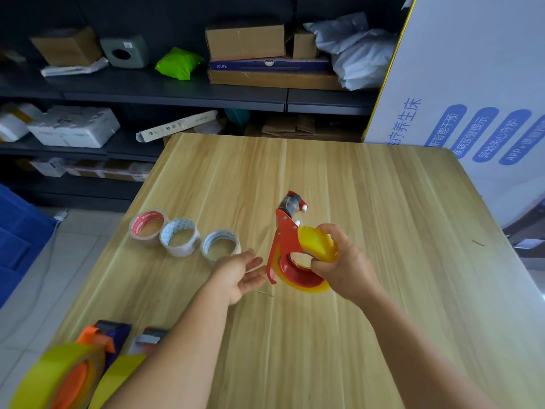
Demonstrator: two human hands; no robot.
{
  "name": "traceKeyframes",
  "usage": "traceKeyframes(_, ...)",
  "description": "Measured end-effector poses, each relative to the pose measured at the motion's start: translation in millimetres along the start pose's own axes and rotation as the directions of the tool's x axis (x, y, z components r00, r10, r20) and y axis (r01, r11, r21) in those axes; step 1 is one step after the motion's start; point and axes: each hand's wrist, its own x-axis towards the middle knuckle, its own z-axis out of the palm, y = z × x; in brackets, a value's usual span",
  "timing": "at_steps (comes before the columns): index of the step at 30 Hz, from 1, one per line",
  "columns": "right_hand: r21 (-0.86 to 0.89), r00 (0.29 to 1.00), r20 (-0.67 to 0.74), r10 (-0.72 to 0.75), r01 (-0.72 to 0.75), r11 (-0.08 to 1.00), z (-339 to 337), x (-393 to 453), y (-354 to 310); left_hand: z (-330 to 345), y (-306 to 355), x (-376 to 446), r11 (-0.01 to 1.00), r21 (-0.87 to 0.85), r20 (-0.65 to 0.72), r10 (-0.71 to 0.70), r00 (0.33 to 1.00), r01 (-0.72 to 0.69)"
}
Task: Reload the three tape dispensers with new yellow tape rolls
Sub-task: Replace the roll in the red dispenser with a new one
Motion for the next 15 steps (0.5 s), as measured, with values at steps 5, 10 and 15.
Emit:
traceKeyframes(5,0.043,0.999,-0.041,0.030,-0.029,0.999,5.9,-2.3,-3.1,2.2,-13.3,-2.0,0.988,-0.129,0.060,-0.078,0.995,0.085)
traceKeyframes(10,0.023,0.999,-0.042,-0.005,0.006,1.000,8.8,-8.4,-8.6,4.9,-22.4,-2.9,0.986,-0.144,0.053,-0.076,0.996,0.083)
traceKeyframes(15,-0.013,0.998,-0.026,-0.056,0.056,0.998,10.6,-9.2,-11.2,9.2,-23.2,-7.0,0.975,-0.209,0.025,-0.067,0.997,0.071)
